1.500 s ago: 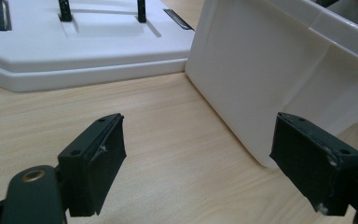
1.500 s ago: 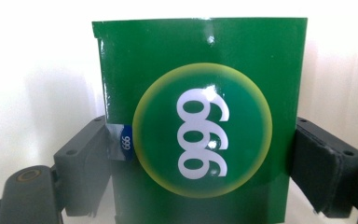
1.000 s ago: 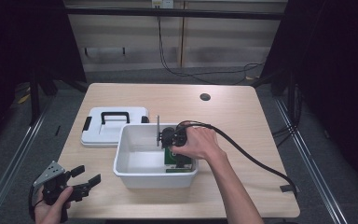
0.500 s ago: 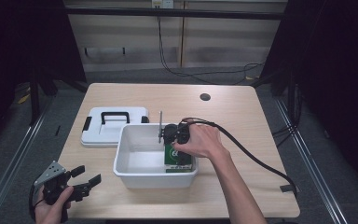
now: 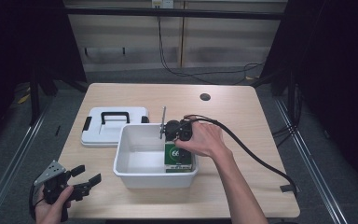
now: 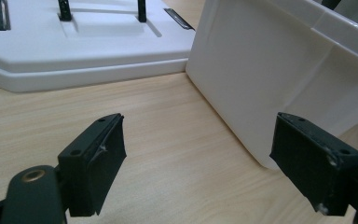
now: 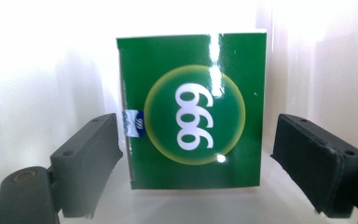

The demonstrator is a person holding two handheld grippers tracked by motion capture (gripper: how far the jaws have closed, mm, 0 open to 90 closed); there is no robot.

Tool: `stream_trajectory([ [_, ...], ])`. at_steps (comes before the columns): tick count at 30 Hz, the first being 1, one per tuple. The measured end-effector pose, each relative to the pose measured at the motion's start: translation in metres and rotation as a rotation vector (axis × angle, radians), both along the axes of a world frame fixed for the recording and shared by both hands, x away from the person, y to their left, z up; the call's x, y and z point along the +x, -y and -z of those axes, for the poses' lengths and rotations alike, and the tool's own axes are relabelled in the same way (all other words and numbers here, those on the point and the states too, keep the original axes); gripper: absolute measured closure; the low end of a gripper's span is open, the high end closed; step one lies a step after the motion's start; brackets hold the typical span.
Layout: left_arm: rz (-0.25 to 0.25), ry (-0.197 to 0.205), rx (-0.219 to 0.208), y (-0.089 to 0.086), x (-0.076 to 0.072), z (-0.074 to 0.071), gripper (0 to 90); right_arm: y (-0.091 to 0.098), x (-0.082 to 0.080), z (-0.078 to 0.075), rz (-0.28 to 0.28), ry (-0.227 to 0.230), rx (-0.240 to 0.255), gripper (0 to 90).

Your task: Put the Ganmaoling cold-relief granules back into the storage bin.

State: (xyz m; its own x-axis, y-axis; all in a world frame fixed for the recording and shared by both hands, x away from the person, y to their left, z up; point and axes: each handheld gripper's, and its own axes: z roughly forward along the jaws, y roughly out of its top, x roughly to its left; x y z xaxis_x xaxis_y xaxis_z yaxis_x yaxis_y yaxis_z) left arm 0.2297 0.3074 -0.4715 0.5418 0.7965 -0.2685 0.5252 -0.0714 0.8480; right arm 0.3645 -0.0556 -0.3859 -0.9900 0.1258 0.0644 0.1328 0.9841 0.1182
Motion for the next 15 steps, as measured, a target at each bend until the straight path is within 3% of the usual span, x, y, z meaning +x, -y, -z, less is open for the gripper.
stream_trajectory([
  [5,-0.003,0.001,0.0,-0.001,0.0,0.0,17.2,0.002,-0.001,-0.005,-0.005,0.01,0.042,14.2],
  [15,0.001,0.004,0.004,-0.002,0.0,0.0,17.2,0.012,-0.002,-0.016,0.047,0.045,0.136,15.1],
])
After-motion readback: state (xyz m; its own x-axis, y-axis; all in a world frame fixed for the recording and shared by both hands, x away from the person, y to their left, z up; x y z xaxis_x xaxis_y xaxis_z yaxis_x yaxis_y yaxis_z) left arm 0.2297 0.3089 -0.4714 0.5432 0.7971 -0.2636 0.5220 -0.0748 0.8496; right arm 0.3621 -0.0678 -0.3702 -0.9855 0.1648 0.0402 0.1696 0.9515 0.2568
